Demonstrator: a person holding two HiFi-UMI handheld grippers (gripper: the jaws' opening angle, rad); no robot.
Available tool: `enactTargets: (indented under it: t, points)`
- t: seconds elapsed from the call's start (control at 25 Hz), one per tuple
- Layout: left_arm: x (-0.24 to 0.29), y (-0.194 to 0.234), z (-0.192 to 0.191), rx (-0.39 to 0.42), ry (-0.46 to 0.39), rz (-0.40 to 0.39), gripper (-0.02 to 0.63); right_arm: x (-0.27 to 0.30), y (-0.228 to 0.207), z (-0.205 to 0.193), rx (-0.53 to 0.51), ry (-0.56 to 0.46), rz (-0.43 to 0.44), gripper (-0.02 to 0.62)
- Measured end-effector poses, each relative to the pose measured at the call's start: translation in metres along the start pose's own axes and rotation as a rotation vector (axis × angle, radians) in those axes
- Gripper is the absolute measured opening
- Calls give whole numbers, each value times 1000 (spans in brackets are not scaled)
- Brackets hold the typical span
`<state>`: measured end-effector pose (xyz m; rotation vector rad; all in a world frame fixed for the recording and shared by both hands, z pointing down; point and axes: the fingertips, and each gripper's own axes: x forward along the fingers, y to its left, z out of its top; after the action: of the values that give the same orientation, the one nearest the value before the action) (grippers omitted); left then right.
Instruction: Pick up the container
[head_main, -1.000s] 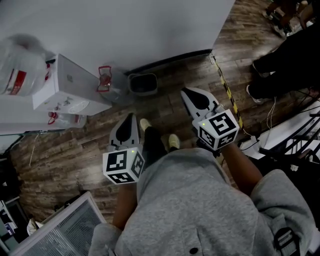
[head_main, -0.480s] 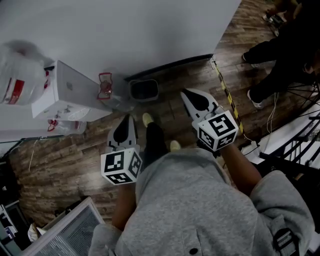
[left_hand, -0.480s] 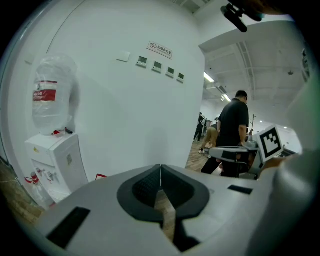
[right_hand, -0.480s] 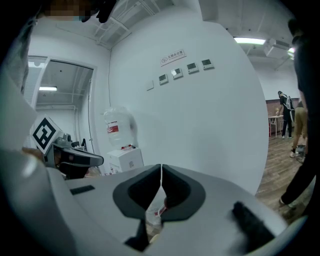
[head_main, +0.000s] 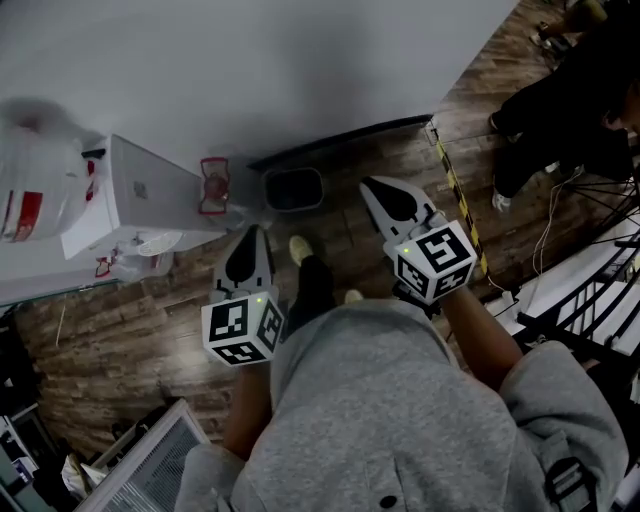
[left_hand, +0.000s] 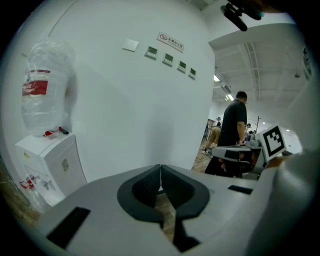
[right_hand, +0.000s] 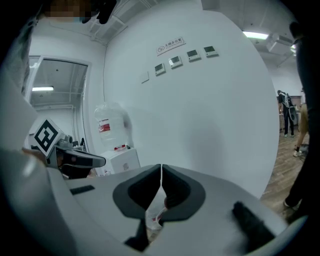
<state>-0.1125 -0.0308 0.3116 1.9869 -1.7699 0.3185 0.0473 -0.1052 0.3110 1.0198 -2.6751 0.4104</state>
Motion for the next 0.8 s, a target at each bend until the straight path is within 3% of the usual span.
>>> enactTargets:
  t: [0.8]
  points:
    - [84,95,37,-36,64,-2,15,124,-4,36,6,43,22,25]
